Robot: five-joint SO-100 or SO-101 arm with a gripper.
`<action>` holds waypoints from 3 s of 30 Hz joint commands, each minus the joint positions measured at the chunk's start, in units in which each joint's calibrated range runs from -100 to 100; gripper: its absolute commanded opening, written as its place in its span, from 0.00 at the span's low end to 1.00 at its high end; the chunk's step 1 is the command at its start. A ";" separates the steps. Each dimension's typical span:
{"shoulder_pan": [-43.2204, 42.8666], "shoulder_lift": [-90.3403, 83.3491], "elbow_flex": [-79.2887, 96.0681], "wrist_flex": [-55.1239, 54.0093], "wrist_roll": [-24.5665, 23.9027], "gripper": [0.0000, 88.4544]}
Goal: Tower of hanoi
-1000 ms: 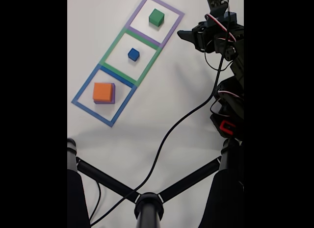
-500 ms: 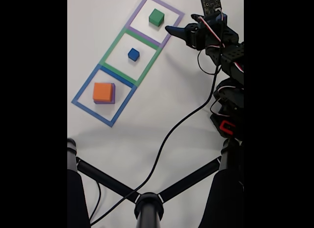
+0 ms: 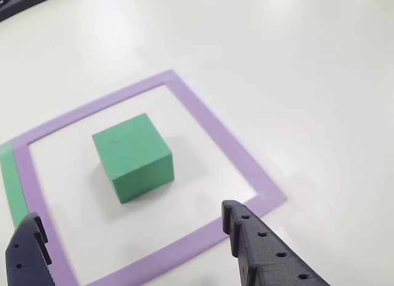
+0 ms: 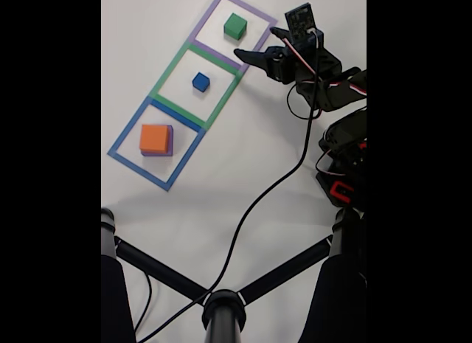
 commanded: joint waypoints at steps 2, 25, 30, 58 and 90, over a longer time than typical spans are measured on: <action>-0.72 6.15 -5.62 -5.03 0.00 0.39; -2.17 29.55 -19.79 -19.28 0.00 0.40; -2.55 31.87 -23.15 -19.12 0.00 0.39; -4.23 34.35 -26.43 -18.87 0.00 0.21; -2.33 -20.29 -23.79 47.25 0.00 0.08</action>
